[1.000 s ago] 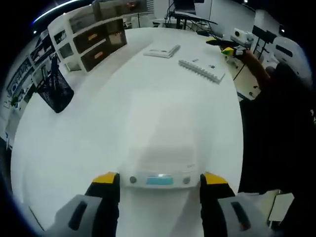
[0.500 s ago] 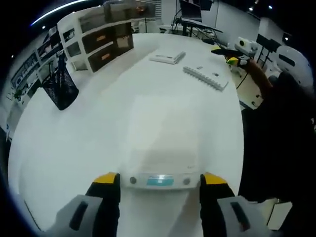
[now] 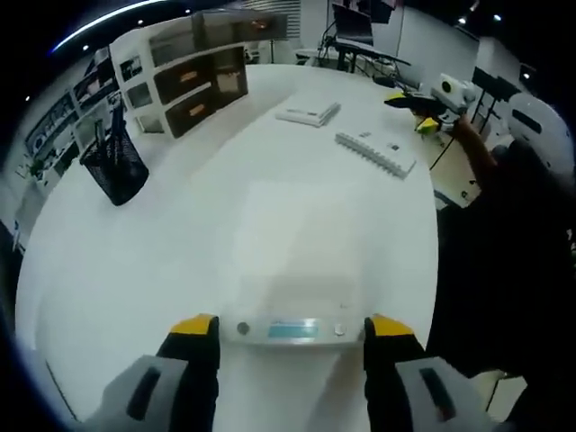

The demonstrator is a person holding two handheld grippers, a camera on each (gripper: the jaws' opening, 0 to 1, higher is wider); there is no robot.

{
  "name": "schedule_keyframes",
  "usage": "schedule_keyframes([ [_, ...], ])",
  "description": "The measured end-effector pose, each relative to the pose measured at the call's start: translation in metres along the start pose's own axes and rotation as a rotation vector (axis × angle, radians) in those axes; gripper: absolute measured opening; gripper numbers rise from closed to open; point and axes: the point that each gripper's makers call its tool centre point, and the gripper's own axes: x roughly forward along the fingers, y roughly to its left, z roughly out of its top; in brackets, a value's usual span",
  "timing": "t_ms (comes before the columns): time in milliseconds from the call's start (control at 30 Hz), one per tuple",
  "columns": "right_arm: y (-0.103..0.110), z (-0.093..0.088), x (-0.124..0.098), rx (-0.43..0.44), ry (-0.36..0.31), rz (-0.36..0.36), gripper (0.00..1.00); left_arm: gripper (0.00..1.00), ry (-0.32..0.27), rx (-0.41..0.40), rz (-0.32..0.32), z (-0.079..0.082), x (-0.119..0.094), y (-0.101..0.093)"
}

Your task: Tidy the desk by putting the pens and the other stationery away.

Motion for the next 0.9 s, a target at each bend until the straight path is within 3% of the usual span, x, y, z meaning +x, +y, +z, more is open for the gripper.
schedule_keyframes([
  [300,0.013,0.014,0.025,-0.155,0.004,0.039,0.50,0.64,-0.011,-0.014,0.008,0.011,-0.010,-0.004],
  [500,0.035,0.030,0.050,-0.258,-0.019,0.089,0.50,0.64,-0.007,-0.025,0.020,0.018,-0.013,-0.007],
  [900,0.074,0.036,0.090,-0.367,-0.026,0.177,0.51,0.64,-0.020,-0.050,0.040,0.033,-0.021,-0.012],
])
